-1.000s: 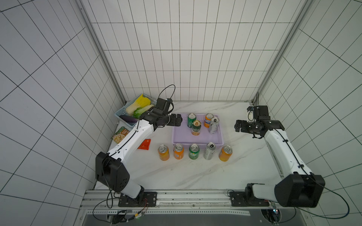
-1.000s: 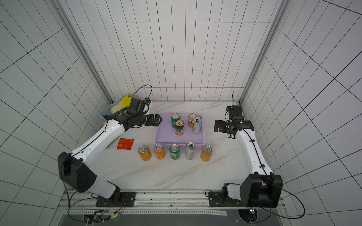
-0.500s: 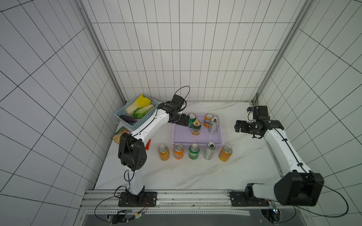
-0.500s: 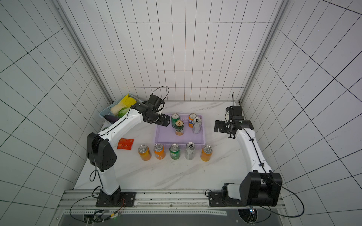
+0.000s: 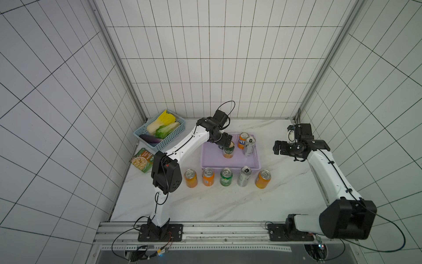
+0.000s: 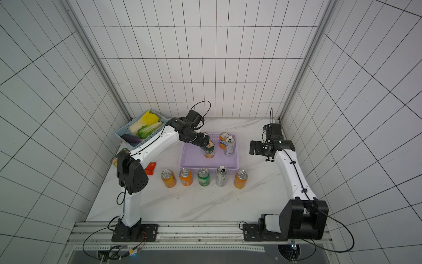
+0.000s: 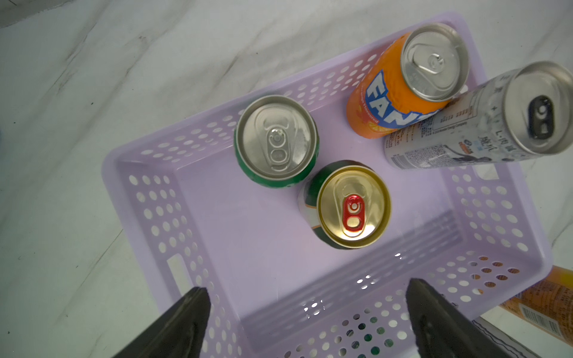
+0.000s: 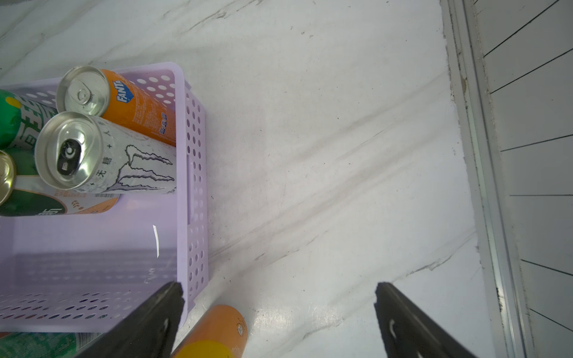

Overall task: Take out the drinks from the basket
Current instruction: Pick up the drink from the basket.

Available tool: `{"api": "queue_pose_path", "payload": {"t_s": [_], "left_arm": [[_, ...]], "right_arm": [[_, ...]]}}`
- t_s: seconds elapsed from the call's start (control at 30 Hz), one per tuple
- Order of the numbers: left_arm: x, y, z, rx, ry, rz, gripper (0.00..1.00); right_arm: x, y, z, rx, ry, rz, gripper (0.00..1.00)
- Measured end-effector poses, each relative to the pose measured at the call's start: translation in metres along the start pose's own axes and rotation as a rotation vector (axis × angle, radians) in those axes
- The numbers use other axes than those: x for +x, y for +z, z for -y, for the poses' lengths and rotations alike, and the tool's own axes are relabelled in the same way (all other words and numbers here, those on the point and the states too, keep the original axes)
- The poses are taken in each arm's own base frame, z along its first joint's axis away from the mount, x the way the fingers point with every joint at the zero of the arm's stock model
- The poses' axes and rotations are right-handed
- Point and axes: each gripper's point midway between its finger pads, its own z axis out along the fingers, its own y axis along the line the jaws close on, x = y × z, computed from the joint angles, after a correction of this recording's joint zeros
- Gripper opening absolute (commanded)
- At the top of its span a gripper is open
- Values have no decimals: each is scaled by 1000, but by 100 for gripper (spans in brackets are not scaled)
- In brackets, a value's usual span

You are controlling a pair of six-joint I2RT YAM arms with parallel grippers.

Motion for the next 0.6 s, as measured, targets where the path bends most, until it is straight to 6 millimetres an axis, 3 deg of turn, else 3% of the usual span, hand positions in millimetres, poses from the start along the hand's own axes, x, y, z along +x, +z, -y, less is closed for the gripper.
{"api": "queue_pose_path", "payload": {"t_s": [0.27,0.6], "left_arm": [[5,26,18,-33,15,-36,97],[4,55,24,-54,-6,-61,94]], "right_arm": [[0,1,0,-1,0,-4,99],[0,1,0,-2,0,-4,100]]}}
